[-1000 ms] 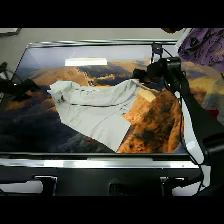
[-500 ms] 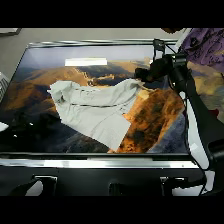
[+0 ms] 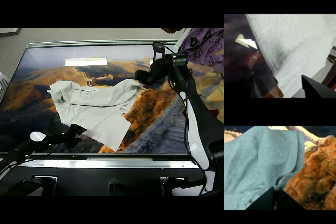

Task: Fold the clothes and pants, and hang the long-sleeved shirts on hangers.

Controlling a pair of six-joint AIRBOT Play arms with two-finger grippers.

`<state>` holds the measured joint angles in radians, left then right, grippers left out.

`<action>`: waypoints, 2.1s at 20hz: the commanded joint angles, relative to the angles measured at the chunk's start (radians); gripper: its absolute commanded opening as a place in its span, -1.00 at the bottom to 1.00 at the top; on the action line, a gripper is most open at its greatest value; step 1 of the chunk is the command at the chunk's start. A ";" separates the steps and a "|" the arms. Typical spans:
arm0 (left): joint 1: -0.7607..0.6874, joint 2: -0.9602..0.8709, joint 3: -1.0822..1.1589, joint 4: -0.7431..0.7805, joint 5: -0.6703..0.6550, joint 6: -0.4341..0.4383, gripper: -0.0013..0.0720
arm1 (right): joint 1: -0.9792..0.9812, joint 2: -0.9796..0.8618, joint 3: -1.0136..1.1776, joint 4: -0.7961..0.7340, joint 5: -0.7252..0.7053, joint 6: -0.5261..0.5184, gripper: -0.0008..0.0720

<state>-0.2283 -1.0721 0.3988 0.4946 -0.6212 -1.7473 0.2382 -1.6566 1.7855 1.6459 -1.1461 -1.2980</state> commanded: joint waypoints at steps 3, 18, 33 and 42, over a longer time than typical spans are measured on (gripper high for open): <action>-0.135 -0.167 0.095 -0.035 0.099 -0.026 0.82 | 0.000 0.000 0.000 -0.001 -0.014 0.000 -0.89; 0.135 -0.107 0.810 0.592 -0.261 0.017 -0.91 | 0.000 0.206 0.084 -0.177 0.101 -0.007 -0.89; 0.233 0.259 1.619 1.155 -0.674 0.018 -0.91 | 0.000 0.916 0.221 -0.218 -0.087 0.047 -0.89; 0.233 0.093 1.376 1.155 -0.668 -0.004 -0.91 | 0.000 0.578 0.221 -0.279 -0.219 0.077 -0.89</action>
<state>0.0040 -0.8982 1.8687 1.6459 -1.3083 -1.7477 0.2390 -0.9340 2.0060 1.3914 -1.3128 -1.2213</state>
